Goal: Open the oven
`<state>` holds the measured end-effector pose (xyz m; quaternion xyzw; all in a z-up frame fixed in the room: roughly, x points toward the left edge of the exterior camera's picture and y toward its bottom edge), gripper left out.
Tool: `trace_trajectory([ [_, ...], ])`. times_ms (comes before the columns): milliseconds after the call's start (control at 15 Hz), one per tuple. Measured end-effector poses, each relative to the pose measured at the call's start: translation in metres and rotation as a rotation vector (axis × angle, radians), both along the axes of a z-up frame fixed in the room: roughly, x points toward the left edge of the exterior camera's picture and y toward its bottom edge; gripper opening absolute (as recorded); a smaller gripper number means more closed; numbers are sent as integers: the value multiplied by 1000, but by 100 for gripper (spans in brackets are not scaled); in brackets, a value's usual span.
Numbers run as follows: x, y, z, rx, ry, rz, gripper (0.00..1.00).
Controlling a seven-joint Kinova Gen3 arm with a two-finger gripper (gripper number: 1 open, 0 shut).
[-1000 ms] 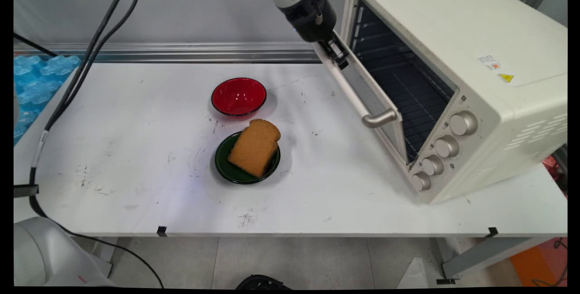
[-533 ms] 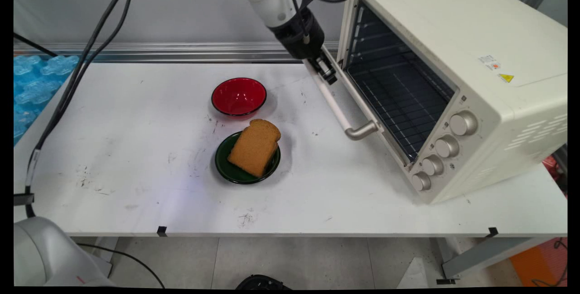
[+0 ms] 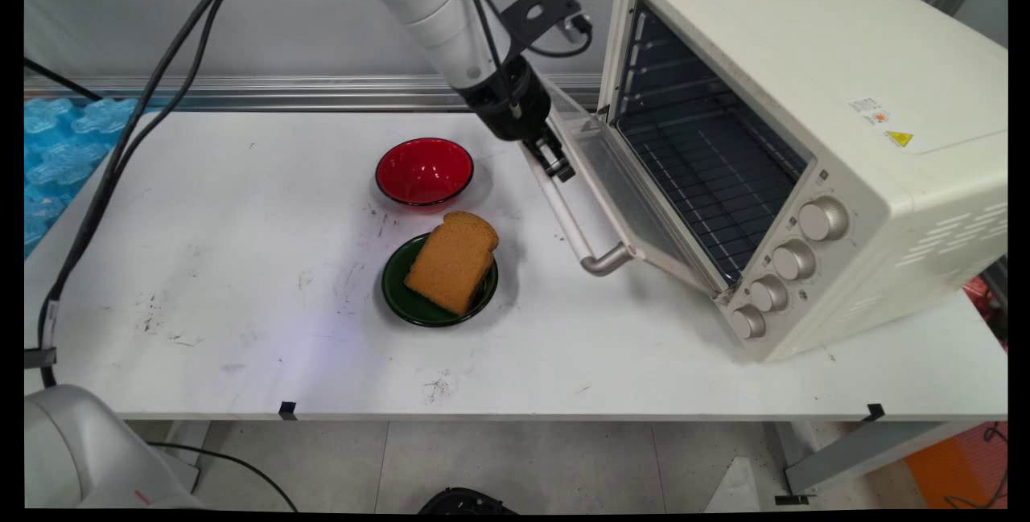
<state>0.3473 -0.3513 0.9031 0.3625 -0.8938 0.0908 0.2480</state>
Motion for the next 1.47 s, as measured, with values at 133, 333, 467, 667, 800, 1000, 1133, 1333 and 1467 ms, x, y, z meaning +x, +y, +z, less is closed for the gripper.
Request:
trace_trajectory([
  [133, 3, 2, -7, 3, -2, -7, 0],
  [333, 8, 4, -17, 6, -4, -16, 0],
  [467, 12, 5, -25, 8, -7, -24, 0],
  [667, 18, 5, -36, 10, -11, -32, 0],
  [800, 21, 6, -42, 12, -13, -37, 0],
  [1000, 26, 8, -52, 16, -16, -45, 0],
  [1133, 29, 10, -56, 19, -18, -49, 0],
  [1333, 33, 13, -61, 23, -23, -56, 0],
  [1467, 35, 14, -62, 25, -26, -59, 0],
])
